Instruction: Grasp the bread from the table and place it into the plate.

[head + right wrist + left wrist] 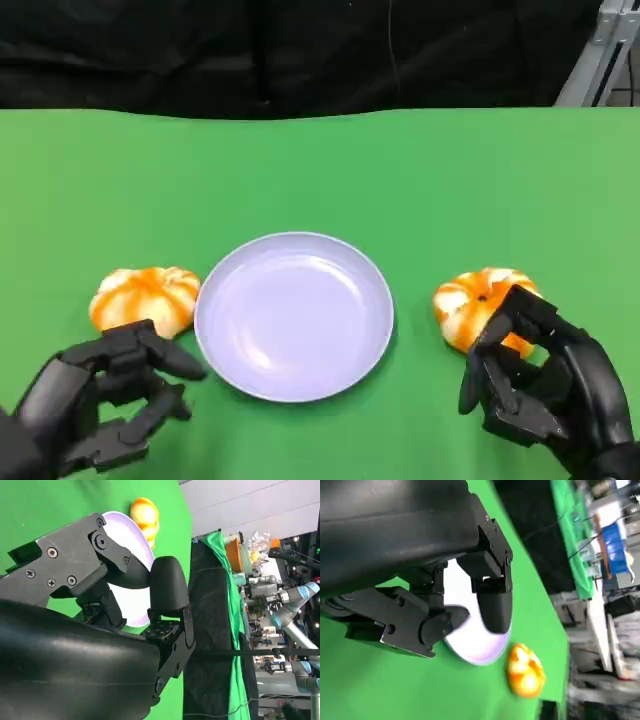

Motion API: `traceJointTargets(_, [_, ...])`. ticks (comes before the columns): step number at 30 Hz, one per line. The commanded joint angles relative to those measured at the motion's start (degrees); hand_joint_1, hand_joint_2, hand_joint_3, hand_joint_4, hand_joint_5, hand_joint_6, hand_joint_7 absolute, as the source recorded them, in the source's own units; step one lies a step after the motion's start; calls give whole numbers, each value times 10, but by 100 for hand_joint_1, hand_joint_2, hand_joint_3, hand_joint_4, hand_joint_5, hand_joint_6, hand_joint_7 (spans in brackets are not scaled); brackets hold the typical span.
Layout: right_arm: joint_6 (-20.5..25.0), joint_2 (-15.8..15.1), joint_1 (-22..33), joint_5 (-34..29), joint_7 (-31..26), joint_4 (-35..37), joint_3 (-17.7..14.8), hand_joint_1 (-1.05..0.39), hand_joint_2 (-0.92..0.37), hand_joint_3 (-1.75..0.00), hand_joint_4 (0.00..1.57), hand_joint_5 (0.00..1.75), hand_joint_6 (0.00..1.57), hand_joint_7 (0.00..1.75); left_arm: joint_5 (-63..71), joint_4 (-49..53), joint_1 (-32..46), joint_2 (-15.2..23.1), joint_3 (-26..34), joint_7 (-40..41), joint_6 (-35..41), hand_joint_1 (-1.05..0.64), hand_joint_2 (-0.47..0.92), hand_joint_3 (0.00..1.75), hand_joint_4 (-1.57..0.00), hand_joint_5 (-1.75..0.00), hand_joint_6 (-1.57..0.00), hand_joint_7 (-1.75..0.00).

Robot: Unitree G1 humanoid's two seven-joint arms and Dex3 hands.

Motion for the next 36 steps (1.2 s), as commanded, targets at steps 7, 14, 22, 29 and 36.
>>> traceJointTargets(7, [9, -8, 5, 13, -2, -7, -9, -11, -59, -113, 83, 175, 61, 174, 306, -36, -14, 65, -16, 192, -39, -70, 92, 26, -45, -14, -62, -1])
traceJointTargets(14, [1, -6, 0, 7, -1, 3, -6, -11, -59, -113, 83, 175, 60, 175, 449, 21, -87, 111, -56, 280, 0, -82, 92, 9, -39, -5, -62, 0])
traceJointTargets(22, [5, -4, 0, 7, -4, -1, -3, -11, -60, -113, 83, 175, 60, 175, 479, 121, -165, 142, -111, 301, 22, -80, 92, 5, -40, -4, -58, 0])
traceJointTargets(29, [2, -2, -1, 5, -7, 1, -1, -11, -59, -114, 84, 175, 61, 175, 487, 215, -231, 152, -158, 313, 29, -79, 92, 3, -42, -3, -57, 0])
traceJointTargets(36, [-5, 3, -1, -3, -13, 3, 2, -12, -59, -114, 84, 175, 61, 175, 498, 364, -332, 144, -224, 338, 37, -79, 92, 8, -44, -3, -57, 0])
